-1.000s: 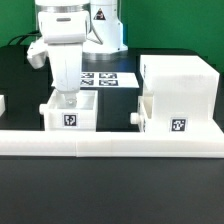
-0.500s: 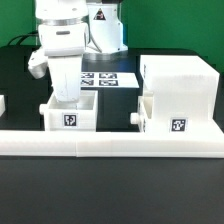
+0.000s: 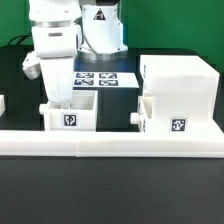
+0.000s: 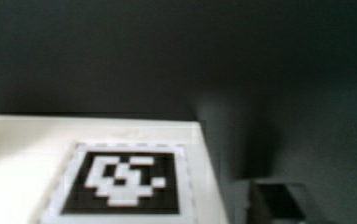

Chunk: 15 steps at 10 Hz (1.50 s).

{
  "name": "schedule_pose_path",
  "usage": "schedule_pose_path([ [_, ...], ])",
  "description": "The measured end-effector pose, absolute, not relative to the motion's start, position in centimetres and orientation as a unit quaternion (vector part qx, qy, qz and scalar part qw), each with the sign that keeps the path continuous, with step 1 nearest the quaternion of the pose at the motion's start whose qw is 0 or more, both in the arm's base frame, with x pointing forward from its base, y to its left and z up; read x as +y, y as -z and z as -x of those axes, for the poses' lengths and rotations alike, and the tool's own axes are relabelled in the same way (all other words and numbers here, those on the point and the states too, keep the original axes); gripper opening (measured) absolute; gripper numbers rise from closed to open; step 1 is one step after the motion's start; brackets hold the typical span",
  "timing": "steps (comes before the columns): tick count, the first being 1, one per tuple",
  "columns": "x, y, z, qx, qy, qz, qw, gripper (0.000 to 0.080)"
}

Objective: Assemble drawer

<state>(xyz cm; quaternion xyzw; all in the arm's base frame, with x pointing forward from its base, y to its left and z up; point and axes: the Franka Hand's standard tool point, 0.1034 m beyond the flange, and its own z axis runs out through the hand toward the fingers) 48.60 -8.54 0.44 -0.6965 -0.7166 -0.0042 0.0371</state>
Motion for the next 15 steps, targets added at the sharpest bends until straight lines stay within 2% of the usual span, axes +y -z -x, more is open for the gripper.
schedule_pose_path([
  [1, -8.5, -0.4, -48.6, -0.717, 0.004, 0.697, 0.037, 0.0102],
  [2, -8.5, -0.5, -48.7, -0.717, 0.005, 0.696, 0.036, 0.0102],
  [3, -8.6, -0.6, -48.8, -0.717, 0.007, 0.697, 0.034, 0.0042],
  [8, -8.6, -0.9, -48.9, -0.718, 0.005, 0.696, 0.032, 0.0042],
  [13, -6.4, -5.8, -51.2, -0.712, -0.009, 0.702, 0.024, 0.0042],
  [14, -6.1, -6.3, -51.8, -0.710, -0.007, 0.704, 0.020, 0.0042],
  [15, -6.2, -6.0, -51.6, -0.709, -0.008, 0.705, 0.022, 0.0042],
])
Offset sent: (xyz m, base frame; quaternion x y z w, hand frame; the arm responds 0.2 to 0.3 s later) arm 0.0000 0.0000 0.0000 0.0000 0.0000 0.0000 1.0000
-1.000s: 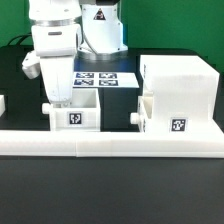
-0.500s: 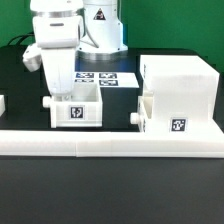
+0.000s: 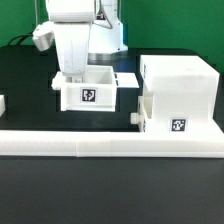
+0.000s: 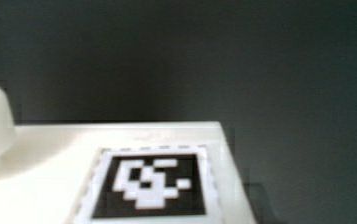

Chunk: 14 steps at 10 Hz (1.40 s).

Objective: Assemble drawer

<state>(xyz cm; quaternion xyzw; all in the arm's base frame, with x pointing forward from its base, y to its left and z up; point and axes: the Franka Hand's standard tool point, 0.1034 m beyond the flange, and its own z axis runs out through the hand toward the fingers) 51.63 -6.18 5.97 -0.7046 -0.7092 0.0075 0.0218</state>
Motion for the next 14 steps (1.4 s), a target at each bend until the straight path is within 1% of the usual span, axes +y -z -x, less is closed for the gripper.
schedule_pose_path([
  [2, -6.3, -5.6, -51.5, -0.709, -0.007, 0.705, 0.023, 0.0042],
  [3, -6.3, -4.6, -51.2, -0.706, -0.007, 0.707, 0.028, 0.0042],
  [4, -6.0, -4.9, -51.7, -0.701, -0.015, 0.712, 0.034, 0.0042],
  [5, -5.6, -5.4, -52.6, -0.700, -0.015, 0.714, 0.034, 0.0042],
  [7, -4.4, -5.7, -54.2, -0.691, -0.015, 0.721, 0.035, 0.0042],
  [9, -3.0, -6.4, -55.4, -0.687, -0.009, 0.726, 0.028, 0.0042],
  [14, -2.9, -6.2, -55.0, -0.687, -0.011, 0.726, 0.031, 0.0042],
])
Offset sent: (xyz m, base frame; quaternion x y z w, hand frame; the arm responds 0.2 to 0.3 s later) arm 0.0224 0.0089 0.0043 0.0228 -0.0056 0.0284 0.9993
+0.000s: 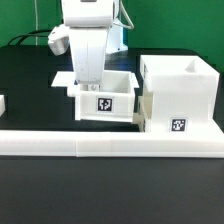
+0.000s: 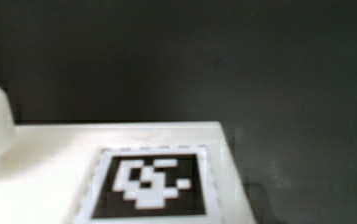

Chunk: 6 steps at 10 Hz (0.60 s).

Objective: Assemble drawer

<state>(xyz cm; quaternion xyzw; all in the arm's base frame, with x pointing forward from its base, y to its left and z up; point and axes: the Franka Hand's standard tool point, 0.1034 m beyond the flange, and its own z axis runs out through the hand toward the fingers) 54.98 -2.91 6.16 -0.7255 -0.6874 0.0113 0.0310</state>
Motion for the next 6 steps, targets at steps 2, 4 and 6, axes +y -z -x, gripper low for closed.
schedule_pose_path([
  [2, -2.64, -6.24, -55.01, -0.689, -0.010, 0.724, 0.031, 0.0042],
  [4, -2.49, -6.07, -55.19, -0.689, 0.003, 0.724, 0.022, 0.0043],
  [6, -2.45, -5.97, -55.08, -0.690, 0.001, 0.724, 0.024, 0.0043],
])
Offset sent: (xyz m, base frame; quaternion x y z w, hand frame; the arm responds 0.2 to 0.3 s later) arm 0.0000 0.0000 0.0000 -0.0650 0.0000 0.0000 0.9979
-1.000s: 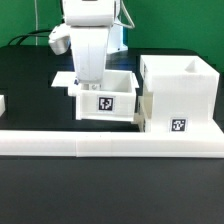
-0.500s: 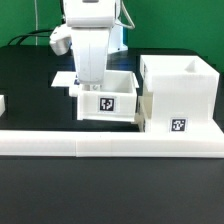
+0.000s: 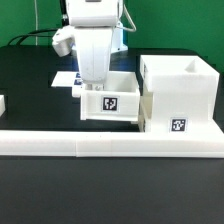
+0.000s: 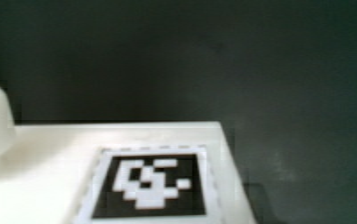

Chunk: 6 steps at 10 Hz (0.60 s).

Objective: Assemble drawer

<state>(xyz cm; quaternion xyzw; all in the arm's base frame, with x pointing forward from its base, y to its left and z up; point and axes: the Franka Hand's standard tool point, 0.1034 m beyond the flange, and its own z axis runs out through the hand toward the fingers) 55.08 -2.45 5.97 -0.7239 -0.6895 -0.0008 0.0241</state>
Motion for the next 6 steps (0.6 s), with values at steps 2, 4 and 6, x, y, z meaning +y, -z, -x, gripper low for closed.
schedule_pose_path([
  [2, -1.71, -5.75, -55.02, -0.691, 0.013, 0.723, 0.016, 0.0043],
  [4, -1.55, -5.68, -54.76, -0.692, 0.008, 0.722, 0.019, 0.0043],
  [6, -1.18, -5.48, -54.59, -0.694, 0.008, 0.720, 0.021, 0.0043],
])
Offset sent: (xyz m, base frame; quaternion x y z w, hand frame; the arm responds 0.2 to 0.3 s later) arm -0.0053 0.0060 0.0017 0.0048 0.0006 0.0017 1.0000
